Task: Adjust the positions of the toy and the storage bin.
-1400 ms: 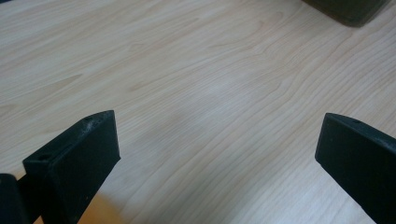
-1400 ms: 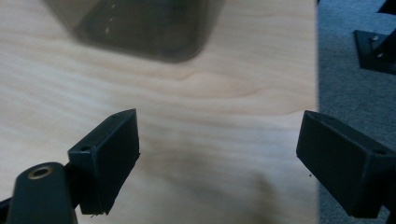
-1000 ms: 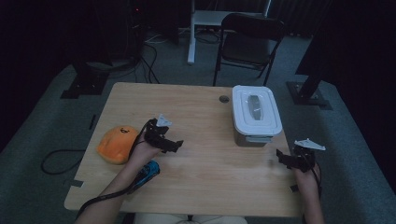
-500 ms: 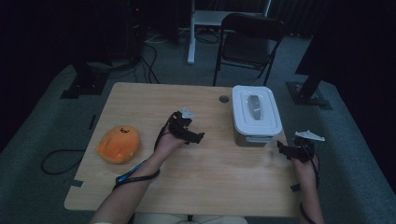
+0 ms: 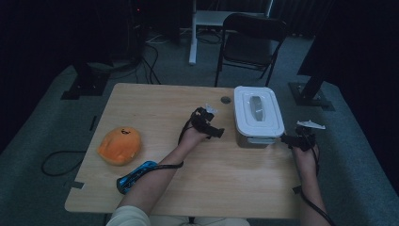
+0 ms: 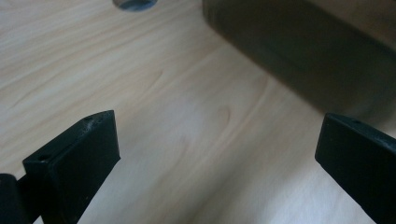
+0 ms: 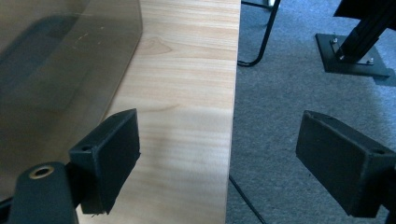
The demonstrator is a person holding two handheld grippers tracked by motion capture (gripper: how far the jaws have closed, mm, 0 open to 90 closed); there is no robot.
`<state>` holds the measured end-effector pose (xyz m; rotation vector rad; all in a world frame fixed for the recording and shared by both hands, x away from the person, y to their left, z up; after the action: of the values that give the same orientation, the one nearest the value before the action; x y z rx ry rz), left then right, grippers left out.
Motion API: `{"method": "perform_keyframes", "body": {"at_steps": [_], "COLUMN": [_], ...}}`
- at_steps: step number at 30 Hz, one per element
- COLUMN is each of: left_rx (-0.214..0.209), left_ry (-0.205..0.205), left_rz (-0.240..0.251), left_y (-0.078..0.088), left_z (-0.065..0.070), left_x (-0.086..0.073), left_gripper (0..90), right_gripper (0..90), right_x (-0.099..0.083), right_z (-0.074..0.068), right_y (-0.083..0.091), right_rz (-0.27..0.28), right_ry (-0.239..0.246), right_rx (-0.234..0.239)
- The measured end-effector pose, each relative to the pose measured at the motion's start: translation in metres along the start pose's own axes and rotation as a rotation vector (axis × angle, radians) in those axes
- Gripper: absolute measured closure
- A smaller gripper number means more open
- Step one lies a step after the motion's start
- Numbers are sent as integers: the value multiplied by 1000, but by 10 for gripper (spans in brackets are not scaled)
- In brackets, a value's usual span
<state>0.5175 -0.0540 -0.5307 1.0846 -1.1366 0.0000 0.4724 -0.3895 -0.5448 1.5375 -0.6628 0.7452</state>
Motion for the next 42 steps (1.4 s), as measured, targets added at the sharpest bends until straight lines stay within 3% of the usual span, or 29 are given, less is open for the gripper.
{"method": "perform_keyframes", "body": {"at_steps": [4, 12, 15, 18, 25, 30, 35, 42], "left_rx": [8, 4, 11, 9, 11, 29, 25, 41], "left_ry": [-43, -19, -42, -37, -52, -59, -75, -84], "left_rz": [-8, -4, -10, -5, -24, -34, -44, -39], "left_y": [-12, -28, -31, -32, -30, -26, -19, -10], "left_z": [4, 3, 6, 8, 10, 6, 5, 2], "left_x": [12, 28, 32, 34, 36, 33, 27, 19], "left_gripper": [5, 5, 4, 5, 5, 5, 5, 5], "right_gripper": [133, 135, 135, 135, 177, 201, 223, 240], "right_x": [1, 10, 14, 17, 20, 17, 17, 18], "right_z": [1, 2, 0, -4, -16, -29, -39, -51], "right_y": [-9, -20, -19, -19, -18, -18, -16, -13], "right_rz": [-22, -14, -14, -10, 6, -4, 9, 19], "right_ry": [5, -21, -14, -3, 30, 38, 69, 87], "right_rx": [3, 33, 39, 54, 95, 172, 147, 173]}}
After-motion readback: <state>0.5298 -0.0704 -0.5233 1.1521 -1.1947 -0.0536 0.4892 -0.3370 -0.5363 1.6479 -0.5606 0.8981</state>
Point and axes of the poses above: each handheld gripper's, and its own axes: y roughly backward along the jaws, x roughly out of its top, z roughly to its right, the point moved 7 cm from there along -y, roughly forward along the jaws, and after that the axes turned 3 degrees about -y, right-handed, at the moved point
